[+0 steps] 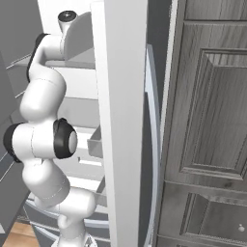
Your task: Retrieve the bottle and the shaker from the cabinet and place them next to the mixing bowl on the counter. Then add garlic from the fridge to the mixing bowl.
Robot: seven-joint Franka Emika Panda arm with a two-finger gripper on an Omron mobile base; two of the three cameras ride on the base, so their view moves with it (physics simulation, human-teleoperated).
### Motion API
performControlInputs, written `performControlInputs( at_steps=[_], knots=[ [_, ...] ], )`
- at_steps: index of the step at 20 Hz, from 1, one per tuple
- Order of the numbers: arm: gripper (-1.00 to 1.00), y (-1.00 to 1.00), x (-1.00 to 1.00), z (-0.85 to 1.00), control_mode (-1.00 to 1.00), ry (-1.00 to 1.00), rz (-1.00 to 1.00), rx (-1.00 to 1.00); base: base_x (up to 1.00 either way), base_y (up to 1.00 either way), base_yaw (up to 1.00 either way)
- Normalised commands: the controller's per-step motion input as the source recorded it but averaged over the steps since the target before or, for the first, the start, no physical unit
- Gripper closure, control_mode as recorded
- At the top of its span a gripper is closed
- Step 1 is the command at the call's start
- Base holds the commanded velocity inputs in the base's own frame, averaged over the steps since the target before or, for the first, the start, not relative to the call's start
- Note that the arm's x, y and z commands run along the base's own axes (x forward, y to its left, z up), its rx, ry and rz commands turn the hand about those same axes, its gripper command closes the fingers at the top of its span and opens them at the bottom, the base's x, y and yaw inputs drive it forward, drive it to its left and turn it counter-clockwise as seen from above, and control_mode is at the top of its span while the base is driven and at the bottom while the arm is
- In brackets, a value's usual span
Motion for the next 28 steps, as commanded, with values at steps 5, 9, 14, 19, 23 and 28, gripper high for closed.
performControlInputs(
  at_steps=[5,9,14,19,23,28],
  knots=[
    [-1.0,0.0,0.08,0.0,-1.0,0.0,0.0,0.0,0.0,0.0,0.0],
    [-1.0,0.0,0.03,0.0,-1.0,0.0,0.0,0.0,0.0,0.0,0.0],
    [-1.0,0.0,0.06,0.0,-1.0,0.0,0.0,0.0,0.0,0.0,0.0],
    [-1.0,0.0,0.02,0.0,-1.0,0.0,0.0,0.0,0.0,0.0,0.0],
    [-1.0,0.0,0.0,0.0,-1.0,0.0,0.0,0.0,0.0,0.0,0.0],
    [1.0,0.0,0.0,0.0,-1.0,0.0,0.0,0.0,0.0,0.0,0.0]
  ],
)
